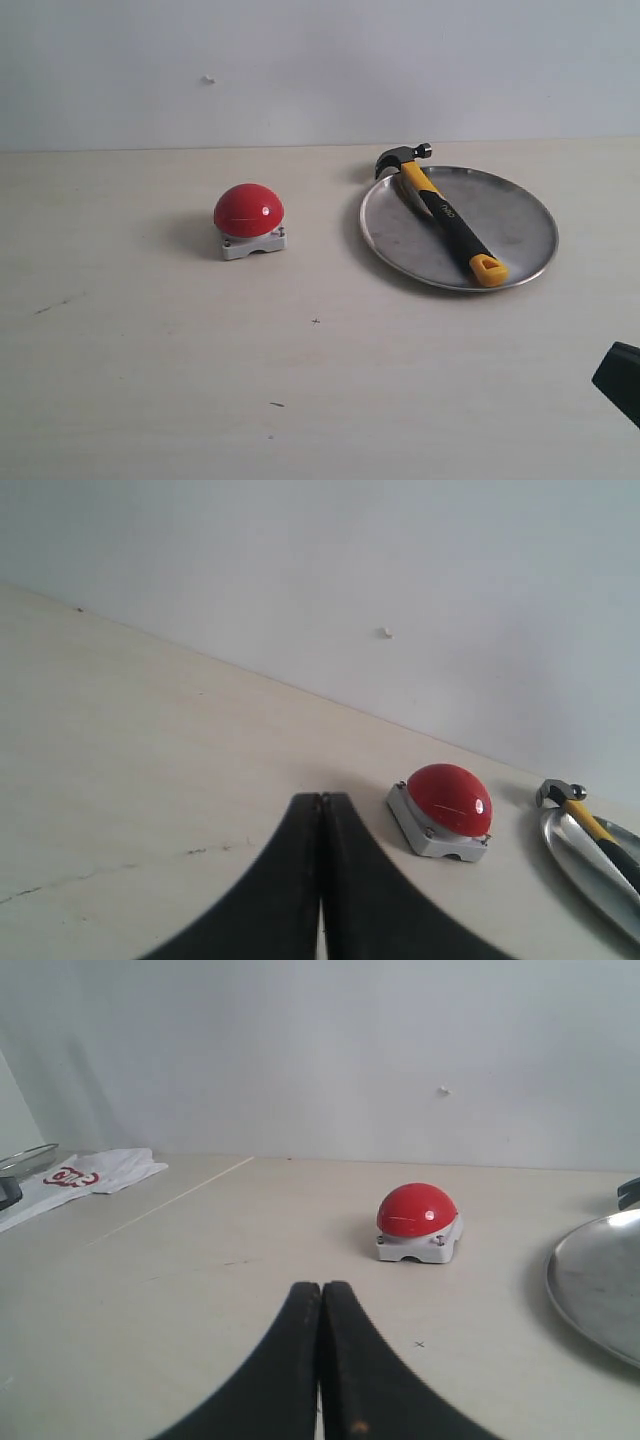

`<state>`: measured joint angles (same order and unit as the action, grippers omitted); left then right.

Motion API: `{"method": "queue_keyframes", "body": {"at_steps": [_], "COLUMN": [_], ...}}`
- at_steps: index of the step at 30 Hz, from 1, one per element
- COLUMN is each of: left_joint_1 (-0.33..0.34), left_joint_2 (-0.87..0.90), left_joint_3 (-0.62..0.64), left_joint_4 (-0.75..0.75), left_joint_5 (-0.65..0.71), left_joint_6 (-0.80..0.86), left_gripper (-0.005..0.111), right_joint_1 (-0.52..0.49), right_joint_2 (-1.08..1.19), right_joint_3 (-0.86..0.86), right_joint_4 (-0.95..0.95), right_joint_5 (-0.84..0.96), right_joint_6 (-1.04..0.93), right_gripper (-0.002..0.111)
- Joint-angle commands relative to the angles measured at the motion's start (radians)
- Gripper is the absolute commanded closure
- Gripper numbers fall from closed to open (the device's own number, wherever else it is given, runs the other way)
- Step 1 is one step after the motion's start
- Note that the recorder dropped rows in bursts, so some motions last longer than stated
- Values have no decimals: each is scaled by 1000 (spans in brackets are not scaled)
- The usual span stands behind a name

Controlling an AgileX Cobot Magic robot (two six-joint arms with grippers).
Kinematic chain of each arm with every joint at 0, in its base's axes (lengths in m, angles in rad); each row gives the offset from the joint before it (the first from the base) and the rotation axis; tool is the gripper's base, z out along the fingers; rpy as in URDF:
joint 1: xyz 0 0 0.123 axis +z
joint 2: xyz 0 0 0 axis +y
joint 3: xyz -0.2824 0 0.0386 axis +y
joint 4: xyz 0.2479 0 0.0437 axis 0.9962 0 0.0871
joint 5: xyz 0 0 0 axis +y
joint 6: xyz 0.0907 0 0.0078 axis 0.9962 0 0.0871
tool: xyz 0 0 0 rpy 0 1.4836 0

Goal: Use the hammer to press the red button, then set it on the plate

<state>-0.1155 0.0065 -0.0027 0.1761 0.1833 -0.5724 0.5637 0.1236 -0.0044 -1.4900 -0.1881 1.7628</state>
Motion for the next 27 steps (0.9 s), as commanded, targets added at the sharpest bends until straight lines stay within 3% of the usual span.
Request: {"method": "queue_keyframes", "body": {"at_steps": [1, 6, 9, 10, 13, 16, 23, 25, 27], "left_joint_1": [3, 3, 3, 3, 3, 3, 3, 3, 3], "left_joint_2": [-6, -6, -6, -6, -6, -6, -6, -6, -6], "left_joint_3": [3, 3, 3, 3, 3, 3, 3, 3, 3], "left_joint_4": [6, 6, 6, 6, 6, 6, 6, 6, 6], "left_joint_5": [-3, -3, -3, -1, 1, 6, 6, 6, 6], "left_joint_6": [-6, -4, -4, -4, -4, -4, -4, -4, -4], "left_gripper": [107, 107, 107, 107, 107, 107, 107, 107, 107], "right_joint_1": [1, 1, -31, -79, -416, -624, -658, -658, -658], "right_joint_2": [-6, -6, -22, -42, -124, -124, -124, -124, -124], "right_joint_3": [4, 4, 4, 4, 4, 4, 4, 4, 4], "right_joint_4": [-1, -5, -73, -73, -71, -71, -80, 80, 402], "right_joint_5": [-7, -6, 70, 90, 133, 145, 101, 29, 13], "right_joint_6": [-7, -11, -126, -147, -144, -146, -154, -338, -626], "right_gripper": [108, 108, 108, 108, 108, 108, 108, 108, 108]}}
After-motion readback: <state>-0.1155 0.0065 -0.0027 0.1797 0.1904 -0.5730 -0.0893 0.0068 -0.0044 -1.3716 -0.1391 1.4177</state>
